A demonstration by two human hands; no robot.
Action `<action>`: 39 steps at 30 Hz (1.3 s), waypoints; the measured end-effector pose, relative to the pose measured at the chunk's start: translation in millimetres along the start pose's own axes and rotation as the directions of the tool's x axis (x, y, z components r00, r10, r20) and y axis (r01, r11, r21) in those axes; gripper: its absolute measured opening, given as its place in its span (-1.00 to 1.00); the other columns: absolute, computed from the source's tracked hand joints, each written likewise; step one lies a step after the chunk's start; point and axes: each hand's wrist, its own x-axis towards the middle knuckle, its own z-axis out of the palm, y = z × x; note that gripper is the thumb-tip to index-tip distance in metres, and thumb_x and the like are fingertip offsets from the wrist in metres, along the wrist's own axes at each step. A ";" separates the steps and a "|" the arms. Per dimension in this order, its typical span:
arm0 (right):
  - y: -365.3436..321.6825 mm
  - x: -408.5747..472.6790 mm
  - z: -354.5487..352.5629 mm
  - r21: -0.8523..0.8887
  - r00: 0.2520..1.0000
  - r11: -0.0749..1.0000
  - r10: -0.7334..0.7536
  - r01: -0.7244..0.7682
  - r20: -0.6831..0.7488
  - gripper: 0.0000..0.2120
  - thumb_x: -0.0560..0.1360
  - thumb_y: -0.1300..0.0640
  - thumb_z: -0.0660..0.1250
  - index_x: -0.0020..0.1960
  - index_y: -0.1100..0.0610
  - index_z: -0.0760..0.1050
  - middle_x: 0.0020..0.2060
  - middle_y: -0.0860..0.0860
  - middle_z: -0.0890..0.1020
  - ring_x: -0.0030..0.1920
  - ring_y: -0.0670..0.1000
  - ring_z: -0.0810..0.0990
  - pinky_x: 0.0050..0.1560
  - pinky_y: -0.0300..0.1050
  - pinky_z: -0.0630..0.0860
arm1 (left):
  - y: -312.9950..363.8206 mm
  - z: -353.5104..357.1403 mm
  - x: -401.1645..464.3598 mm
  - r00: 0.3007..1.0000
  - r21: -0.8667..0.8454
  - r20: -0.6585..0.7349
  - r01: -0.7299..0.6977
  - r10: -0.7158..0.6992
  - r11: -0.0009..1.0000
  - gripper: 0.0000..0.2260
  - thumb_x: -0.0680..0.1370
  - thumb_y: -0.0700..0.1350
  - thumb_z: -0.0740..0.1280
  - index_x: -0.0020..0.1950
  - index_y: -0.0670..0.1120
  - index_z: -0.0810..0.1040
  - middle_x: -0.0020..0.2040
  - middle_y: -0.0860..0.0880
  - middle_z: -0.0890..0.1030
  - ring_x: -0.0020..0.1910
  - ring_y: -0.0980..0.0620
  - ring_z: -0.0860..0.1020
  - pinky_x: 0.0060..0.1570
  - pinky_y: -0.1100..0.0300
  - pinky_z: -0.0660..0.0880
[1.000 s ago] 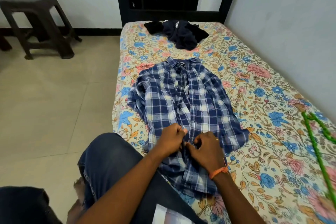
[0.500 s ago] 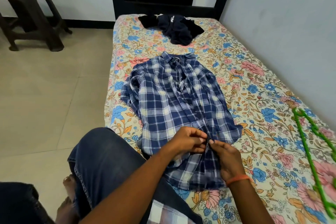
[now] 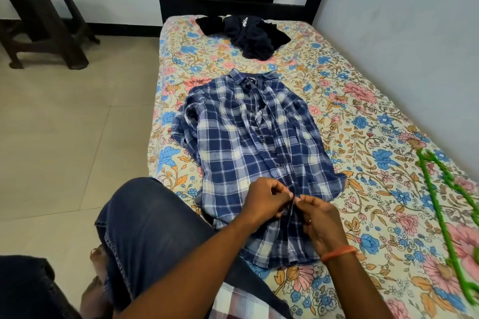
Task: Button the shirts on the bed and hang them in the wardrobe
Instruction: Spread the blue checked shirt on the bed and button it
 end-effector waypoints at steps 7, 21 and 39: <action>-48.4 8.7 -28.4 0.025 0.999 0.999 -0.047 0.047 0.001 -0.87 0.58 0.20 0.28 -0.02 0.27 0.54 -0.08 0.18 0.61 -0.07 0.16 0.57 0.03 0.21 0.54 | -1.5 -6.8 -4.6 0.963 0.664 0.061 -0.235 0.262 0.710 -0.86 0.57 -0.14 0.30 -0.17 -0.12 0.56 -0.20 -0.02 0.62 -0.21 0.03 0.59 -0.16 0.03 0.60; 6.4 -4.1 0.2 -0.469 0.888 0.763 -0.442 0.445 0.124 -0.88 0.55 0.16 0.38 -0.16 0.10 0.61 -0.29 0.05 0.68 -0.24 0.08 0.68 -0.17 0.11 0.64 | -0.8 -5.6 -3.1 0.994 0.159 0.059 -0.102 0.094 0.982 -0.90 0.58 -0.21 0.35 -0.10 -0.20 0.60 -0.20 -0.19 0.67 -0.34 -0.08 0.66 -0.27 0.03 0.64; -13.0 5.3 -9.1 0.132 0.965 0.977 0.135 -0.167 0.224 -0.87 0.39 0.25 0.41 -0.06 0.15 0.54 -0.22 0.09 0.68 -0.13 0.15 0.63 -0.13 0.11 0.59 | 5.0 -16.6 -3.6 0.995 0.175 0.078 0.045 -0.059 0.984 -0.90 0.58 -0.16 0.37 -0.13 -0.14 0.61 -0.31 -0.07 0.64 -0.40 0.10 0.60 -0.36 0.25 0.52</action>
